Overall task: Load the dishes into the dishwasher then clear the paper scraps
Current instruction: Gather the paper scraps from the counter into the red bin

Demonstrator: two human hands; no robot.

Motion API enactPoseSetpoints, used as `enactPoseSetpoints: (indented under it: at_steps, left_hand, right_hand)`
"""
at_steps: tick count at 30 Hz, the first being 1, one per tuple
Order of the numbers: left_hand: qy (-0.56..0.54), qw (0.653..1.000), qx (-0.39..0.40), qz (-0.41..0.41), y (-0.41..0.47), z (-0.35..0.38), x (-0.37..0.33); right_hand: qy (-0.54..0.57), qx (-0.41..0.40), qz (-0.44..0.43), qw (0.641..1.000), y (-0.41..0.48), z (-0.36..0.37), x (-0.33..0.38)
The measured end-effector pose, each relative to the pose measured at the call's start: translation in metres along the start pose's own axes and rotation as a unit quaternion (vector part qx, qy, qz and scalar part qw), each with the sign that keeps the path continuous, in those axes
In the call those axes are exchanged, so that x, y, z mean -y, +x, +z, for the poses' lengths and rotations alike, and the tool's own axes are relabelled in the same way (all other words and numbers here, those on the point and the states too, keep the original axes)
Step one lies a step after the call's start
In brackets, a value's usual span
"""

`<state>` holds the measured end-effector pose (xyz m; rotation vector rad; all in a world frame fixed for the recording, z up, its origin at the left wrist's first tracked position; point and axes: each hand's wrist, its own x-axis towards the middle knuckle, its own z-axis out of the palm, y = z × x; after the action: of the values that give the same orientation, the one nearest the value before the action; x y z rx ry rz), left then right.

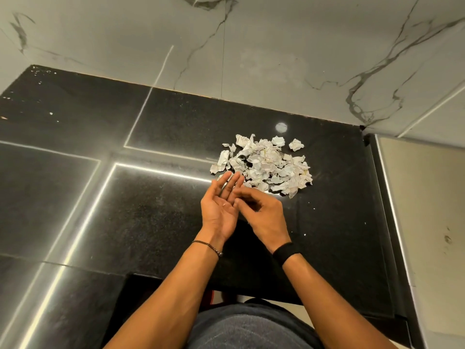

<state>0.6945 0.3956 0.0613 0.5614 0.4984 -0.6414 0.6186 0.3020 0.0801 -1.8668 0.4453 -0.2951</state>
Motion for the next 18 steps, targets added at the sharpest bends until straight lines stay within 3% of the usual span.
enactPoseSetpoints:
  at_steps: [5, 9, 12, 16, 18]
  left_hand:
    - [-0.028, 1.000, 0.003, 0.005, 0.004, 0.004, -0.002]
    - [-0.025, 0.999, -0.011, 0.028, 0.002, -0.005, -0.009]
    - [-0.012, 0.999, -0.018, 0.041, 0.002, -0.009, -0.013]
    - [0.007, 0.998, -0.028, 0.055, 0.002, -0.013, -0.015]
    - [0.013, 0.998, -0.036, 0.057, 0.003, -0.014, -0.013]
  right_hand:
    - [-0.051, -0.090, 0.004, 0.995, 0.019, -0.011, -0.015]
    - [-0.276, -0.009, -0.068, 0.959, 0.035, -0.010, -0.043]
    - [-0.364, 0.003, -0.120, 0.924, 0.037, -0.006, -0.055]
    - [-0.415, -0.018, -0.176, 0.893, 0.026, -0.011, -0.059]
    - [-0.356, -0.044, -0.149, 0.922, 0.018, -0.011, -0.056]
